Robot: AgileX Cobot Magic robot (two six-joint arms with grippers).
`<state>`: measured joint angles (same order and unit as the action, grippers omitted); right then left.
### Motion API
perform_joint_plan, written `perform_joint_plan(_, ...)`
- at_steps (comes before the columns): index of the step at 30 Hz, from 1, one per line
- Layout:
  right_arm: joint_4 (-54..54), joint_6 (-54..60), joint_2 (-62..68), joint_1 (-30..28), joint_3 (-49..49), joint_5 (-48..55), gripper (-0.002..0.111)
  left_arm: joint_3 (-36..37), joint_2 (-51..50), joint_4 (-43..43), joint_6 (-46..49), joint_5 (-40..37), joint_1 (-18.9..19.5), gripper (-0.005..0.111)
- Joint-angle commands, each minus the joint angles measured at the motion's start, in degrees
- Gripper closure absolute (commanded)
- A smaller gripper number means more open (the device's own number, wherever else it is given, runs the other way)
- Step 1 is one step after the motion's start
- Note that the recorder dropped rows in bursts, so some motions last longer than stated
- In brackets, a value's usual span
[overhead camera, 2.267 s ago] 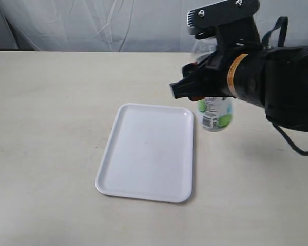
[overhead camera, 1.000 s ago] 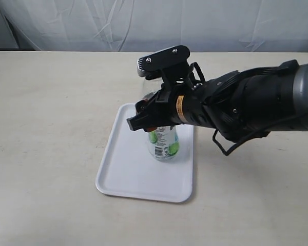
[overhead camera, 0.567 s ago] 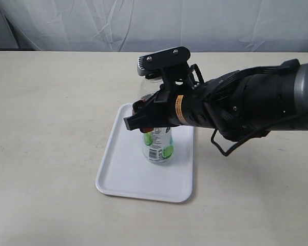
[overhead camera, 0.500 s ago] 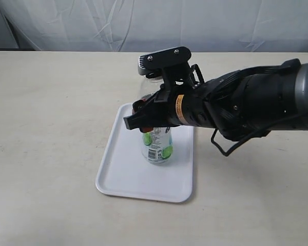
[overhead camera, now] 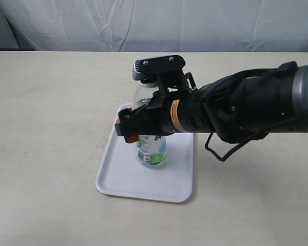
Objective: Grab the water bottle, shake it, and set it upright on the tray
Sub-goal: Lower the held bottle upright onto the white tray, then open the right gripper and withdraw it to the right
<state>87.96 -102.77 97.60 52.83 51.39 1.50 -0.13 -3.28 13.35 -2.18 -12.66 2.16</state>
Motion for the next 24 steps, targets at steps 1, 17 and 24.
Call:
perform_joint_plan(1, -0.1, -0.1, -0.2, -0.2, -0.3, -0.3, 0.019, 0.1, 0.2, -0.2, -0.4, 0.8, 0.0, 0.107)
perform_joint_plan(17, -0.3, -0.1, -7.0, -0.2, -12.4, -2.5, 0.019, 0.1, 0.2, -0.2, -0.4, 0.8, 0.0, 0.107)
perform_joint_plan(24, -0.1, -4.2, -15.0, -0.2, -19.0, -10.2, 0.06, 0.1, 0.2, -0.2, -0.4, 0.8, 0.0, 0.107)
